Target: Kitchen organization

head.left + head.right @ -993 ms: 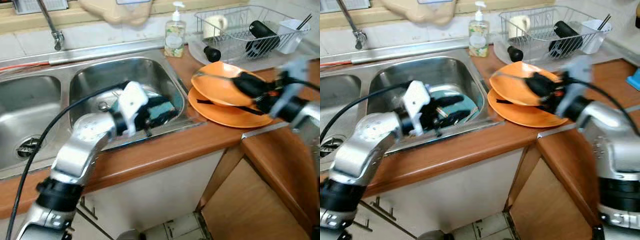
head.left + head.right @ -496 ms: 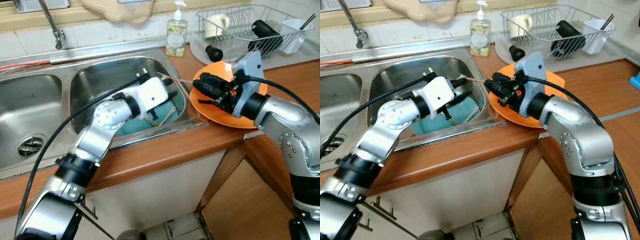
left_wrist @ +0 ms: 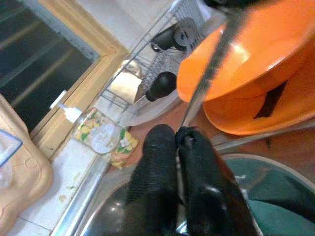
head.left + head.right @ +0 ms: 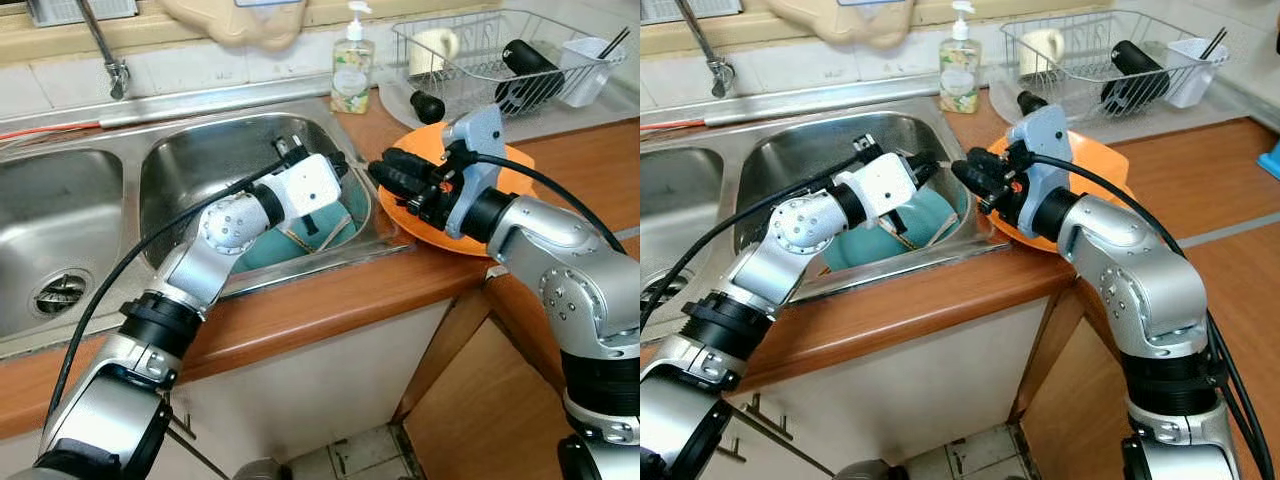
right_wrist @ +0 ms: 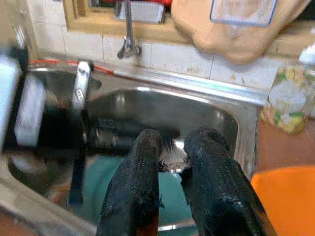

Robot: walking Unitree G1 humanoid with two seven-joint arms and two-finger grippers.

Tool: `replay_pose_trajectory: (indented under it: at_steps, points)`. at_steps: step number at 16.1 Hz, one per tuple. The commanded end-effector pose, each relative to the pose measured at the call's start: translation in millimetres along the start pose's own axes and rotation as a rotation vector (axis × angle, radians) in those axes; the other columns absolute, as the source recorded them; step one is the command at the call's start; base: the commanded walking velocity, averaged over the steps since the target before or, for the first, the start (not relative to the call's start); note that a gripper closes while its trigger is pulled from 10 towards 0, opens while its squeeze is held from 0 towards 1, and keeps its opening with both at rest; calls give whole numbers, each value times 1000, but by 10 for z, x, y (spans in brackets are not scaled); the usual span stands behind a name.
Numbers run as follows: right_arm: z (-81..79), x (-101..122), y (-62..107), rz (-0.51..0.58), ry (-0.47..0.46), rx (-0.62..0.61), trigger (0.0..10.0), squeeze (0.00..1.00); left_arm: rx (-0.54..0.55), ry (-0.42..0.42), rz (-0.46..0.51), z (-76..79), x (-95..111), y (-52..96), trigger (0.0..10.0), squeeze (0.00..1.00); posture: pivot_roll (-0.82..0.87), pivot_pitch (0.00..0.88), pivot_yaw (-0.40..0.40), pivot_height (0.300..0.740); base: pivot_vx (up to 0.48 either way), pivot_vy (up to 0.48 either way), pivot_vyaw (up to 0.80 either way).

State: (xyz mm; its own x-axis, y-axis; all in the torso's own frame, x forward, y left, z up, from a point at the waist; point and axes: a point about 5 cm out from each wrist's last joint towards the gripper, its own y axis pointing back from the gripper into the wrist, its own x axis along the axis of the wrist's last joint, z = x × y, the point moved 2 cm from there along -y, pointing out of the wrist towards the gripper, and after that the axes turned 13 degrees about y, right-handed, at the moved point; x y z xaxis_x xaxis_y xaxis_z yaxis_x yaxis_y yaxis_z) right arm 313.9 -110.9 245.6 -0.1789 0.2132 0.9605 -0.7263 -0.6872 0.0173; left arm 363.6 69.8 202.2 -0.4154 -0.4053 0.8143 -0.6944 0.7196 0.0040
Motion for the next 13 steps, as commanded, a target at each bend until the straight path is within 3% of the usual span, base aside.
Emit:
replay_pose_trajectory:
  at_steps: [1,6,7,8,10,11,12,13]
  points:
    - [-82,98,-33,27,9,43,0,0,22,-38,-9,-76,10,-13,0,0,-57,0,80,740,0,0,0]
    - [-114,128,-45,30,-1,49,0,0,48,-119,-19,-121,-19,-11,0,0,-56,0,77,740,0,0,0]
    - [-120,131,-49,29,0,51,1961,0,56,-120,-19,-137,-24,-8,0,0,-56,0,76,740,0,0,0]
    - [-130,132,-60,25,9,53,10000,0,63,-130,-27,-165,-45,5,0,0,-56,0,74,740,0,0,0]
    - [-135,126,-68,28,-21,59,10000,35,70,-138,-36,-186,-68,20,0,0,-55,0,72,740,0,0,0]
    - [-133,130,-70,32,-31,60,10000,1000,73,-142,-43,-198,-80,28,0,0,-55,0,72,740,0,0,0]
    - [-117,136,-70,31,-16,50,10000,1000,80,-147,-55,-217,-107,43,0,0,-54,0,70,740,0,0,0]
    - [-100,125,-65,20,17,37,10000,0,86,-155,-77,-238,-151,61,0,0,-56,0,69,740,0,0,0]
